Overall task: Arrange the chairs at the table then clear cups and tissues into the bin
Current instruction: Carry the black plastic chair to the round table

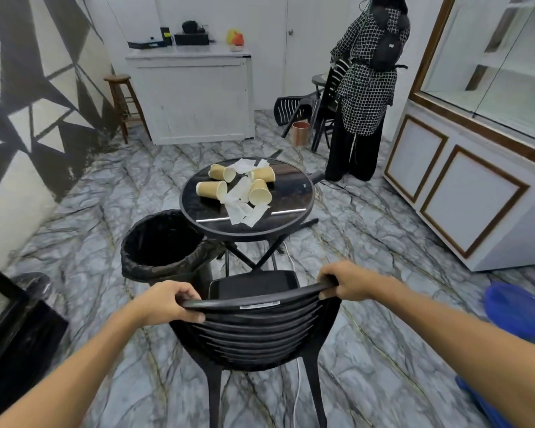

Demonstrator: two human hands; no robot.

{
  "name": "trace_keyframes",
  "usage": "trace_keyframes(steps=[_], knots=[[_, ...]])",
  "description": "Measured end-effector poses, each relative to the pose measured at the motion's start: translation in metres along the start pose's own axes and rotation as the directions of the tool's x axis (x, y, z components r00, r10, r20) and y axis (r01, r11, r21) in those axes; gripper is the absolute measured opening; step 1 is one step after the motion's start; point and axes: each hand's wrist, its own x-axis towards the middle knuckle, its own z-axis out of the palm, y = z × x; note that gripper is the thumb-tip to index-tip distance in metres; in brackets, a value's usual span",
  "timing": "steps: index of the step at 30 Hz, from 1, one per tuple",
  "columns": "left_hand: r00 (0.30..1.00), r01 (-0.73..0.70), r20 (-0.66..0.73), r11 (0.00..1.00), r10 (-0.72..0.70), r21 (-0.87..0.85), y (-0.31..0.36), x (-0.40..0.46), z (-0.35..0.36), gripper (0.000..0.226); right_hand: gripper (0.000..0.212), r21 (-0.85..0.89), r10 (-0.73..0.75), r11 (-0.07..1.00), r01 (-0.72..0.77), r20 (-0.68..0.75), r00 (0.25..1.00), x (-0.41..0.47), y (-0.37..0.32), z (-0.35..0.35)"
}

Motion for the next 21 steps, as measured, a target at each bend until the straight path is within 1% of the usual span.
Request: trace_keyframes(steps=[2, 5, 12, 14, 18, 21], knots=[[0.998, 0.016, 0.061, 1.000, -0.017, 0.012, 0.000, -0.008, 0.007, 0.042, 0.023, 0.008, 0.018, 1.000, -0.018, 0.036, 0.999, -0.008, -0.004, 0.007], [0.995, 0.023, 0.097, 1.000, -0.023, 0.005, -0.001, -0.020, 0.020, 0.044, 0.021, -0.003, 0.018, 1.000, -0.018, 0.064, 0.998, -0.021, -0.009, 0.022], [0.990, 0.004, 0.141, 0.999, -0.009, 0.039, -0.006, -0.051, 0.058, 0.045, 0.035, -0.026, 0.033, 0.999, -0.032, 0.038, 0.999, -0.060, -0.020, 0.055], [0.993, -0.001, 0.120, 1.000, -0.003, 0.031, -0.004, -0.059, 0.067, 0.043, 0.038, -0.016, 0.023, 1.000, -0.023, 0.028, 0.999, -0.071, -0.021, 0.061], [0.998, -0.004, 0.057, 1.000, 0.005, -0.021, 0.011, -0.071, 0.079, 0.035, 0.031, 0.062, 0.035, 0.998, -0.032, -0.038, 0.999, -0.086, -0.022, 0.066], [1.000, -0.002, -0.002, 0.999, 0.002, -0.032, 0.021, -0.081, 0.089, 0.041, 0.034, 0.080, 0.047, 0.996, -0.042, -0.066, 0.997, -0.100, -0.030, 0.068]])
